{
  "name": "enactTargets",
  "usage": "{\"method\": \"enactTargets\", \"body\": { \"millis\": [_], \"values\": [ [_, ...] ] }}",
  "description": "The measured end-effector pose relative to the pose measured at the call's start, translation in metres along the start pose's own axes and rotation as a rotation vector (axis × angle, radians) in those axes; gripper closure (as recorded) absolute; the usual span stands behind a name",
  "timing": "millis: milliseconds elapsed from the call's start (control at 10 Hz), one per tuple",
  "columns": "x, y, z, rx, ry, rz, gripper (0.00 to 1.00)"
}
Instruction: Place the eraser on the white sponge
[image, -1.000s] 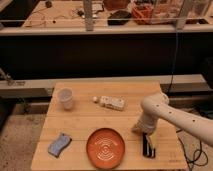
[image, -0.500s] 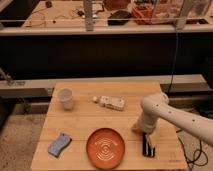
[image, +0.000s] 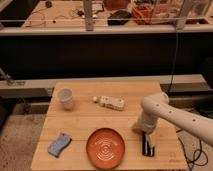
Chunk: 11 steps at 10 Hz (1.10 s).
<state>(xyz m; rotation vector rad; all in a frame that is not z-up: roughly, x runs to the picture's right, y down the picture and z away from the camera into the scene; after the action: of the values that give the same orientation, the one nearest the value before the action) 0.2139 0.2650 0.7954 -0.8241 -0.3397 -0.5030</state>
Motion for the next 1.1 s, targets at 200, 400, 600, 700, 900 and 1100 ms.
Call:
{"method": "enactTargets", "body": {
  "millis": [200, 400, 600, 700, 900, 1100],
  "values": [
    [0.000, -0.001, -0.002, 0.007, 0.004, 0.007, 0.20],
    [0.000, -0.001, -0.004, 0.015, 0.009, 0.009, 0.20],
    [0.001, -0.002, -0.006, 0.023, 0.016, 0.018, 0.20],
    [0.001, -0.002, -0.007, 0.025, 0.018, 0.023, 0.20],
    [0.000, -0.004, -0.010, 0.030, 0.023, 0.024, 0.20],
    [0.000, -0.004, -0.012, 0.037, 0.026, 0.017, 0.20]
  ]
}}
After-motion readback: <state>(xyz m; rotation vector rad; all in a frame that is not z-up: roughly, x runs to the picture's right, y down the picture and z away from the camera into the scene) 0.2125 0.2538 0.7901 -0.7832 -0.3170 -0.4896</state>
